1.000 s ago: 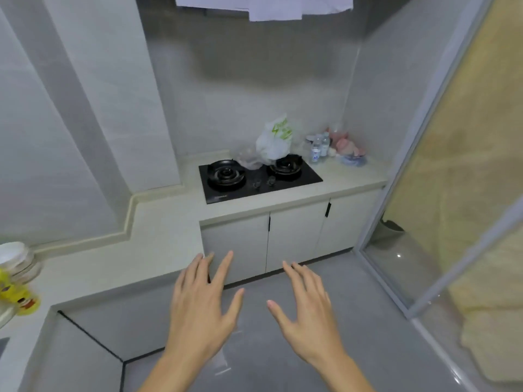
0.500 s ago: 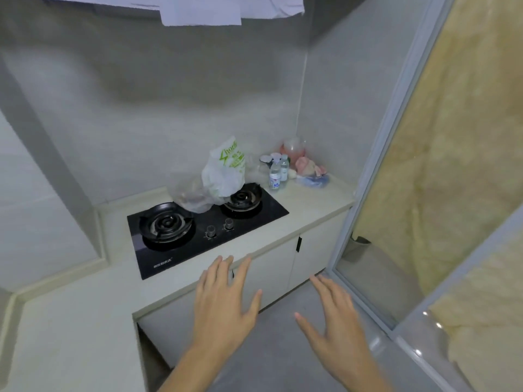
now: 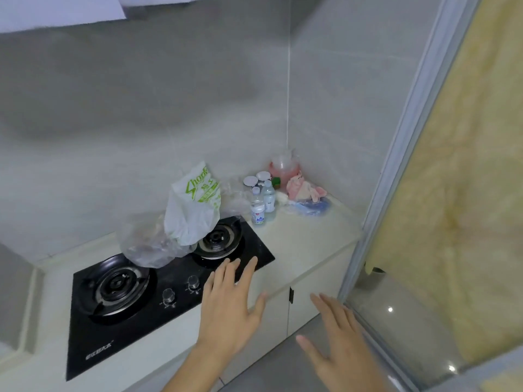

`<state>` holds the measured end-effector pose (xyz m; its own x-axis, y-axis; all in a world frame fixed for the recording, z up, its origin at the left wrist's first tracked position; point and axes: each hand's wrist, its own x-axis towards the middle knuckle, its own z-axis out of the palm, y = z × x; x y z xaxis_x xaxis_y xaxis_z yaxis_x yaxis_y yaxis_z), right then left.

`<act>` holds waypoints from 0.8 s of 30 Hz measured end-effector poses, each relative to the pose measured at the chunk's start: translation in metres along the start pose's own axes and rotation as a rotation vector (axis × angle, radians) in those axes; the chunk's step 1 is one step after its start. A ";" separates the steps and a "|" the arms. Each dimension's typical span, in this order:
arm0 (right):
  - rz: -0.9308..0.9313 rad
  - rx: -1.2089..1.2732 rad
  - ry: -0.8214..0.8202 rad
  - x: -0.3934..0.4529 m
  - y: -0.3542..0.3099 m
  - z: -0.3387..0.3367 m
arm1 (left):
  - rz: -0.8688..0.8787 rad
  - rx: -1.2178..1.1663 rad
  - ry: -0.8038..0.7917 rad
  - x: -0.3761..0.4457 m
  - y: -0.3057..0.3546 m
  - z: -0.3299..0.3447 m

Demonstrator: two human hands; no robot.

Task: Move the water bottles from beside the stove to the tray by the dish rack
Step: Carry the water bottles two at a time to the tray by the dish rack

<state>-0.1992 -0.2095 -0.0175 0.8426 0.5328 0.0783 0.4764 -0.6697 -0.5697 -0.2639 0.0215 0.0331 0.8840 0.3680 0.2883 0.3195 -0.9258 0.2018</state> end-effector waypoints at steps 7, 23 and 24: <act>-0.145 0.052 -0.081 0.177 0.013 -0.022 | -0.108 0.031 0.013 0.105 0.004 0.042; -0.032 0.220 -0.268 0.533 0.058 0.045 | -0.366 -0.370 -0.343 0.390 -0.066 0.206; -0.012 0.272 -0.269 0.555 0.065 0.055 | -0.407 -0.449 -0.372 0.402 -0.068 0.215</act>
<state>0.2855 0.0715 -0.0562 0.7238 0.6810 -0.1108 0.3713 -0.5199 -0.7693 0.1430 0.2134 -0.0665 0.8077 0.5492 -0.2144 0.5484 -0.5664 0.6152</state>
